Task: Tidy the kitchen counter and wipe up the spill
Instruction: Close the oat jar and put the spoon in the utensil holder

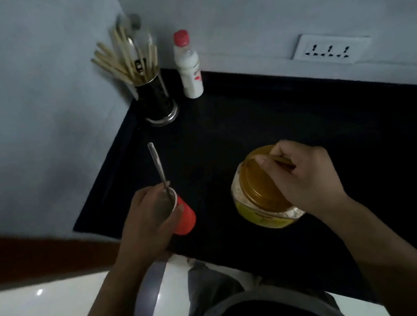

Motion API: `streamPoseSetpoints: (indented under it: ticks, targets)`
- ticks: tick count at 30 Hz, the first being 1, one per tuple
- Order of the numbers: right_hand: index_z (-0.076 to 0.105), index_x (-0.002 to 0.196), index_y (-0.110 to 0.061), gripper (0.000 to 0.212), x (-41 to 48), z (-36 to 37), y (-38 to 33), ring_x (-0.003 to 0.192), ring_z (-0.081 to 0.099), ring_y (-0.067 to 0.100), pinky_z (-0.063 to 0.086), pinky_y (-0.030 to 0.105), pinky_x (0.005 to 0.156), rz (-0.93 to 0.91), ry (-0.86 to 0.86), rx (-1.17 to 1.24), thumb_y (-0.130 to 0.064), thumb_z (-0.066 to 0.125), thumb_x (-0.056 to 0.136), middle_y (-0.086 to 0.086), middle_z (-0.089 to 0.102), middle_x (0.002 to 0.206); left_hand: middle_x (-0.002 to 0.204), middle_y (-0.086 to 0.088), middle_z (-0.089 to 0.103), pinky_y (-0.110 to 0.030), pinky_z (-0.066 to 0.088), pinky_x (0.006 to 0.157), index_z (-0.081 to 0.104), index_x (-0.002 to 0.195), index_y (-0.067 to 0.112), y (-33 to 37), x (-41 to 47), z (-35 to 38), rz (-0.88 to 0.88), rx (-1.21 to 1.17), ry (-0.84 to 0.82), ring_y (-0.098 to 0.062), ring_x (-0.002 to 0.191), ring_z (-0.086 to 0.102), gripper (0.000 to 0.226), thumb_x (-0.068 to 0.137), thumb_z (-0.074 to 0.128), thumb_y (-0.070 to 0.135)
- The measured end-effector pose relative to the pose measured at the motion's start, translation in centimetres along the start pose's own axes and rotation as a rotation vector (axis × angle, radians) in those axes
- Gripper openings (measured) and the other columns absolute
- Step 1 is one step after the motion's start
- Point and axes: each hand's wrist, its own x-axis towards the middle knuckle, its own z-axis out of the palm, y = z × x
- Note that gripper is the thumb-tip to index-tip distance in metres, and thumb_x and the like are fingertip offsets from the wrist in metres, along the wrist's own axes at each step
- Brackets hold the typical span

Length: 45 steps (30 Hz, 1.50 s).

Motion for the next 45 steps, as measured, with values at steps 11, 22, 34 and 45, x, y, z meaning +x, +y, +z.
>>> streamPoseSetpoints:
  ticks: [11,22,34,45]
  targets:
    - [0.057,0.067,-0.012,0.031,13.4,6.6,-5.4,0.062,0.055,0.008,0.040,0.014,0.051,0.073,0.152,-0.049,-0.039,0.058,0.082,0.000,0.057,0.060,0.117,0.013,0.049,-0.013,0.037,0.083,0.052,0.118,0.035,-2.8,15.0,-6.1,0.241,-0.154,-0.120,0.006,0.109,0.048,0.051,0.070,0.057,0.052]
    - [0.057,0.077,-0.006,0.029,27.5,9.2,-5.1,0.062,0.052,0.019,0.045,0.034,0.056,-0.002,-0.039,-0.317,-0.033,0.055,0.086,0.011,0.059,0.069,0.110,0.011,0.052,-0.012,0.038,0.080,0.054,0.115,0.033,-4.5,19.0,-7.4,0.263,-0.152,-0.057,0.006,0.105,0.048,0.042,0.076,0.069,0.034]
    - [0.024,0.143,-0.019,0.068,20.6,8.5,2.5,0.133,0.032,0.020,0.033,0.037,0.105,0.238,0.036,-0.322,-0.043,0.055,0.087,0.003,0.029,0.148,0.110,0.014,0.050,-0.009,0.036,0.079,0.055,0.117,0.028,-1.9,19.8,-4.8,0.274,-0.177,-0.073,0.003,0.105,0.050,0.046,0.074,0.072,0.031]
    - [0.005,0.148,-0.020,0.073,11.3,14.9,10.9,0.144,-0.005,0.026,0.007,0.049,0.115,0.428,-0.381,-0.566,-0.053,0.039,0.092,0.006,-0.005,0.158,0.112,0.021,0.048,-0.007,0.037,0.086,0.054,0.111,0.030,-1.3,20.7,-1.0,0.392,-0.081,-0.174,0.005,0.108,0.049,0.044,0.070,0.066,0.040]
